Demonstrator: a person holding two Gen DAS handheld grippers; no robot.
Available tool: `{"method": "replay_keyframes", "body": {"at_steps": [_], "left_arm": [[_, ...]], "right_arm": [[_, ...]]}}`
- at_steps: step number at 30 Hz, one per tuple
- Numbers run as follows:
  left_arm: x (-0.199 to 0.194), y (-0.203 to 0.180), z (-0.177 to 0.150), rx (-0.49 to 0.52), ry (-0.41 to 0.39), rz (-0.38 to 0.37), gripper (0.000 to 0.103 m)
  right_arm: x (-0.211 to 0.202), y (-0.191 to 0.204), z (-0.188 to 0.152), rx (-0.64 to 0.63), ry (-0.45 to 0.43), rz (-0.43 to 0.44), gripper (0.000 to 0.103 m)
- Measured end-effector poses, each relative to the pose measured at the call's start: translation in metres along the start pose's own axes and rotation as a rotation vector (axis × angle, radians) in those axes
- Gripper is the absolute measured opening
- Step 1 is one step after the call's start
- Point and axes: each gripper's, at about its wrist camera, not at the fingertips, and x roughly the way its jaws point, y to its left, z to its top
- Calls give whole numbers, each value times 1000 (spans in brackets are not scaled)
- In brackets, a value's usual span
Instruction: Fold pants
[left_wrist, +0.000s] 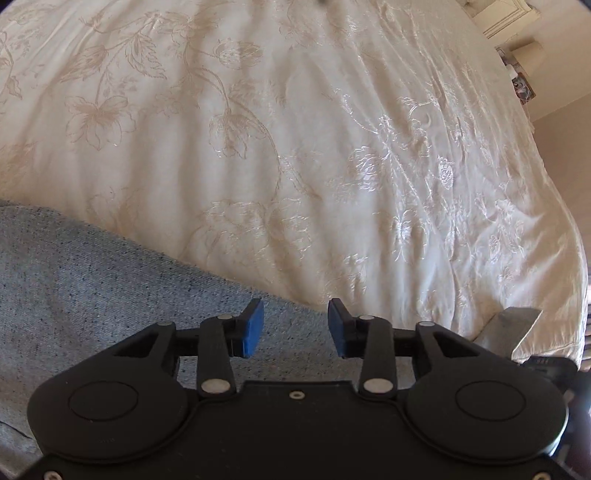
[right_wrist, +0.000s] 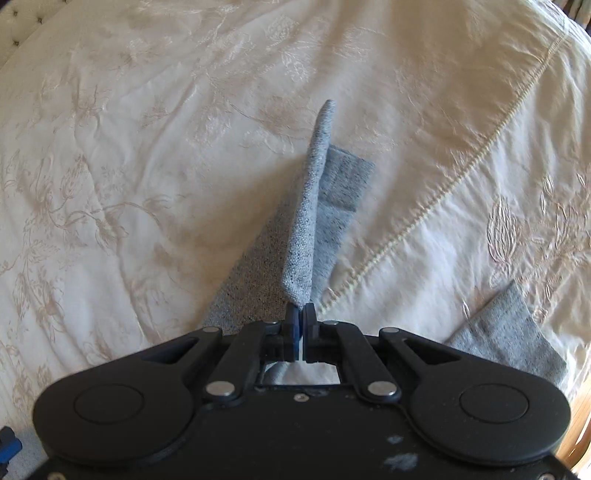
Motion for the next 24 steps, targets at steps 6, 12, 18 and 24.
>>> {"method": "replay_keyframes", "body": {"at_steps": [6,12,18,24], "left_arm": [[25,1,12,-151,78,-4,47],[29,2,11,-230,83,63,47],[20,-4,1,-169,83,197,47],[31,1,9,-245,91,285,47]], "right_arm": [[14,-28,-34,54,43,17,1],[14,-30,-40,28,26,38,2],[18,-30,-37,12,36,58,2],[19,-31,-35,-1,44,74,2]]}}
